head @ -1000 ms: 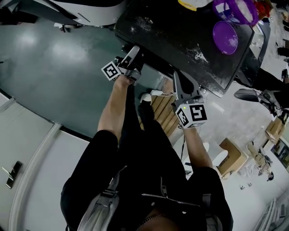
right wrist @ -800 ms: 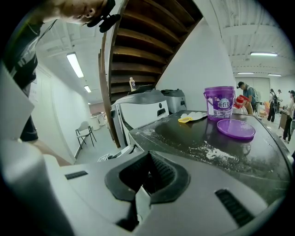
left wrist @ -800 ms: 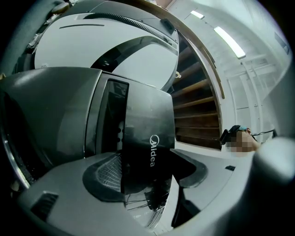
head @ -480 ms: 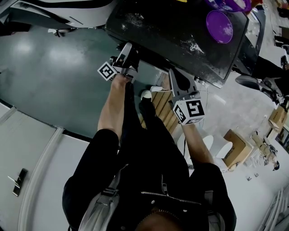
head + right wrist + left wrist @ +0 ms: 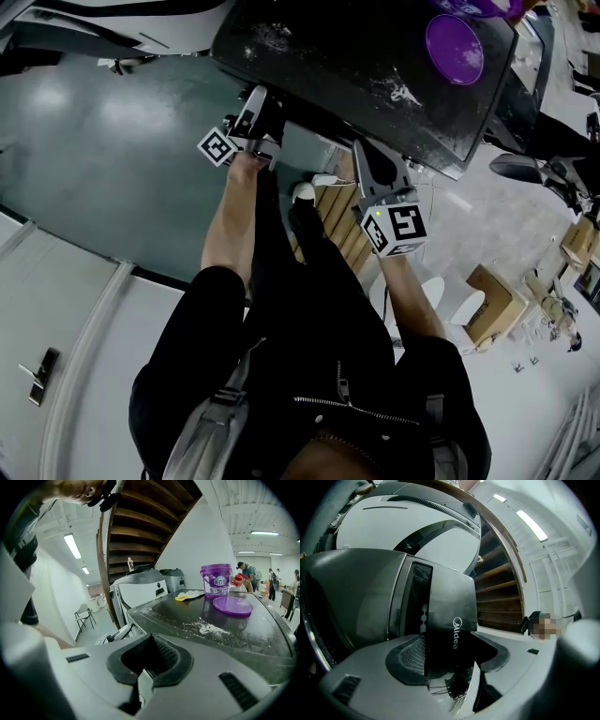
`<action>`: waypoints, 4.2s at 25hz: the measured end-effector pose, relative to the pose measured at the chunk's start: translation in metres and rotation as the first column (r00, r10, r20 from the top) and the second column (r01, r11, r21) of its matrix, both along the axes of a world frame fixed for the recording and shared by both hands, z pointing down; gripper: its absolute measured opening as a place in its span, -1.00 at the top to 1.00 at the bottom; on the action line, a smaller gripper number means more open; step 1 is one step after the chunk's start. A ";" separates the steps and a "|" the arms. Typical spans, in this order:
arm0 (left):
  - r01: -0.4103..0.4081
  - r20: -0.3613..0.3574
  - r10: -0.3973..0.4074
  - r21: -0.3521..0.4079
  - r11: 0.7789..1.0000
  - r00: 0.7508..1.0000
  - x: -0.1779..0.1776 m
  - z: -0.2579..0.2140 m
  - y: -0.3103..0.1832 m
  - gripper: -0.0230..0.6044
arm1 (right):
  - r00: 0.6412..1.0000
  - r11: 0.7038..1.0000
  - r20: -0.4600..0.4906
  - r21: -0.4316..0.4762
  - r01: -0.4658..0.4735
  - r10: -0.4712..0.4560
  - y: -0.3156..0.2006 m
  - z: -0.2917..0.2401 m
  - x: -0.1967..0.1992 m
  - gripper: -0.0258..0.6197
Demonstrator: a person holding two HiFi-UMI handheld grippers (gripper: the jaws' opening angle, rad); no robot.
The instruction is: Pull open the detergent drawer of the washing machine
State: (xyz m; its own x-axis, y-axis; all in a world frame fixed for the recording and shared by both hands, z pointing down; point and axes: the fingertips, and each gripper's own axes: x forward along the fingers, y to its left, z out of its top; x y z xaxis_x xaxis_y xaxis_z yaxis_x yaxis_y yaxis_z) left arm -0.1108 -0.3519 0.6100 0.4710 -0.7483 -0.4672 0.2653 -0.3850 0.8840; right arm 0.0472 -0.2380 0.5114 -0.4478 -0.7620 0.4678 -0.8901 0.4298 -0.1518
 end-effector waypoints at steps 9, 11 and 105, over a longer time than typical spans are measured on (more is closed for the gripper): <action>0.007 0.000 -0.007 0.002 1.000 1.000 -0.002 0.000 0.000 0.06 | 1.000 1.000 -0.014 -0.016 0.014 -0.014 0.002 0.002 0.005 0.90; 0.012 0.001 -0.012 -0.002 1.000 1.000 -0.003 0.000 0.001 0.06 | 1.000 1.000 -0.018 -0.020 0.019 -0.020 0.003 0.004 0.003 0.90; 0.064 0.991 0.011 -0.020 0.998 0.137 -0.054 -0.051 0.196 0.84 | 0.971 0.967 0.014 0.097 0.237 -0.239 0.053 -0.060 -0.019 0.90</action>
